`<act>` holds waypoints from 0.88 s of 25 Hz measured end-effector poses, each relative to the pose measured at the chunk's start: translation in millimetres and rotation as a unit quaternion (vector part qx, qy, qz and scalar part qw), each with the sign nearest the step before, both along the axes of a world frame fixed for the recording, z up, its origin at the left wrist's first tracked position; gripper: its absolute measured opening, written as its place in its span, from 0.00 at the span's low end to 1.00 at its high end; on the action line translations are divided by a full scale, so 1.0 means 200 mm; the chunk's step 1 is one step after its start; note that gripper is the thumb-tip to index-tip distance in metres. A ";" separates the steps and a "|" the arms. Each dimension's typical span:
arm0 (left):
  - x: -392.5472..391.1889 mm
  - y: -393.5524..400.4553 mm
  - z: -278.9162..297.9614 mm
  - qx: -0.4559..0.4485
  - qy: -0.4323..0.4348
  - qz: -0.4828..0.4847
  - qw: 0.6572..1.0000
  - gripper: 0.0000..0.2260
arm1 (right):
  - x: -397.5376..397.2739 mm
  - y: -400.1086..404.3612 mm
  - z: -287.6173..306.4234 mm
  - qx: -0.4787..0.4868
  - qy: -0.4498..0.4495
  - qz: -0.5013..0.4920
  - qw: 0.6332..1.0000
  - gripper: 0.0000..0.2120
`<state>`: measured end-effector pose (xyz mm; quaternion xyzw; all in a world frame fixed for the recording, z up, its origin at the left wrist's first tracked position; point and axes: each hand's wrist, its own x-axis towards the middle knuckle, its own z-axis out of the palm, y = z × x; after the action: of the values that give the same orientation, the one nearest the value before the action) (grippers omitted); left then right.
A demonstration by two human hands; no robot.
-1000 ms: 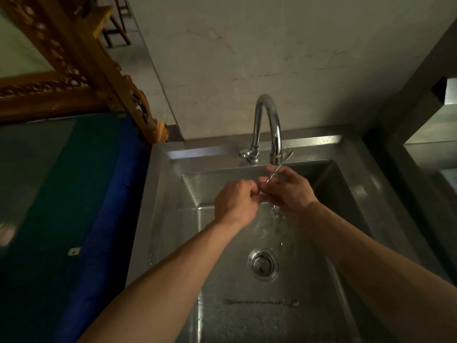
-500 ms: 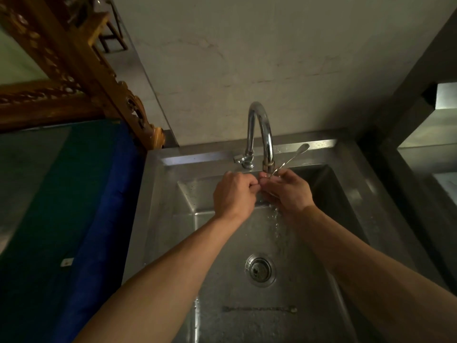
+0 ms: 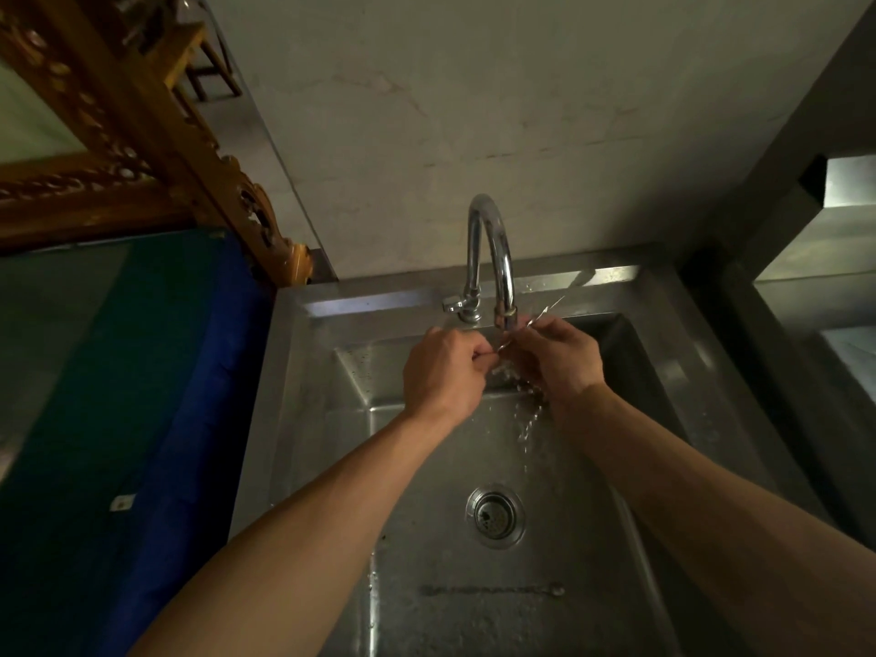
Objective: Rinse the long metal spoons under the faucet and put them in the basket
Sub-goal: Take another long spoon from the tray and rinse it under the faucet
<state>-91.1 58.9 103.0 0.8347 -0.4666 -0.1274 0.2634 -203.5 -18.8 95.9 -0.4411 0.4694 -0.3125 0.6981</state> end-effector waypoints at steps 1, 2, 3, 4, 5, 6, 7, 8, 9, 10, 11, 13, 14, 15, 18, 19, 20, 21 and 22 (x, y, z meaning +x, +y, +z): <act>0.01 0.01 0.00 0.002 0.001 -0.002 1.000 0.03 | 0.00 -0.01 0.01 0.012 0.010 -0.016 1.000 0.06; 0.02 0.03 0.00 0.005 0.006 -0.004 1.000 0.03 | 0.01 -0.02 0.01 0.023 0.015 -0.028 0.999 0.08; 0.04 0.04 0.00 0.008 0.011 -0.005 1.000 0.03 | 0.01 -0.03 0.01 0.031 0.014 -0.038 0.999 0.08; 0.05 0.06 0.00 0.010 0.012 -0.004 1.000 0.02 | 0.01 -0.04 0.01 0.035 0.012 -0.047 0.998 0.08; 0.07 0.08 0.00 0.012 0.006 -0.004 1.000 0.02 | 0.01 -0.05 0.01 0.038 0.011 -0.053 0.998 0.08; 0.09 0.10 -0.01 0.016 -0.004 -0.007 1.000 0.02 | 0.01 -0.05 0.01 0.044 0.010 -0.060 0.997 0.08; 0.11 0.12 -0.01 0.020 -0.015 -0.011 1.000 0.02 | 0.01 -0.05 0.01 0.049 0.012 -0.062 0.997 0.07; 0.12 0.15 -0.01 0.024 -0.024 -0.017 0.999 0.02 | 0.01 -0.05 0.01 0.052 0.017 -0.062 0.997 0.06; 0.14 0.17 -0.02 0.026 -0.031 -0.024 0.999 0.03 | 0.00 -0.04 0.01 0.055 0.023 -0.056 0.997 0.05; 0.15 0.20 -0.02 0.029 -0.040 -0.031 0.998 0.03 | 0.00 -0.04 0.01 0.060 0.019 -0.051 0.997 0.04; 0.17 0.22 -0.03 0.033 -0.049 -0.034 0.998 0.03 | -0.01 -0.03 0.02 0.069 -0.001 -0.047 0.997 0.03; 0.21 0.27 -0.02 0.043 -0.070 -0.038 0.996 0.03 | -0.02 -0.02 0.02 0.083 -0.051 -0.031 0.995 0.09; 0.23 0.29 -0.01 0.046 -0.080 -0.042 0.995 0.03 | -0.03 -0.01 0.02 0.077 -0.055 -0.007 0.995 0.10; 0.26 0.32 -0.01 0.047 -0.092 -0.050 0.993 0.03 | -0.03 0.00 0.03 0.066 -0.046 0.025 0.996 0.09; 0.32 0.39 0.03 0.053 -0.145 -0.092 0.984 0.03 | -0.07 0.00 0.03 0.001 0.018 0.121 0.992 0.10; 0.33 0.40 0.05 0.058 -0.172 -0.106 0.978 0.04 | -0.08 -0.01 0.04 -0.040 0.057 0.162 0.984 0.10; 0.34 0.39 0.07 0.065 -0.204 -0.120 0.969 0.05 | -0.09 -0.01 0.04 -0.094 0.110 0.213 0.966 0.11; 0.35 0.38 0.09 0.070 -0.235 -0.136 0.960 0.06 | -0.09 -0.01 0.04 -0.148 0.168 0.267 0.937 0.10; 0.35 0.36 0.11 0.073 -0.262 -0.157 0.949 0.07 | -0.09 -0.01 0.03 -0.190 0.215 0.315 0.905 0.10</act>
<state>-20.2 131.8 124.4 0.7718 -0.6338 0.0218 0.0466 -222.2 -20.7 102.1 -0.7466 0.3766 -0.0567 0.5455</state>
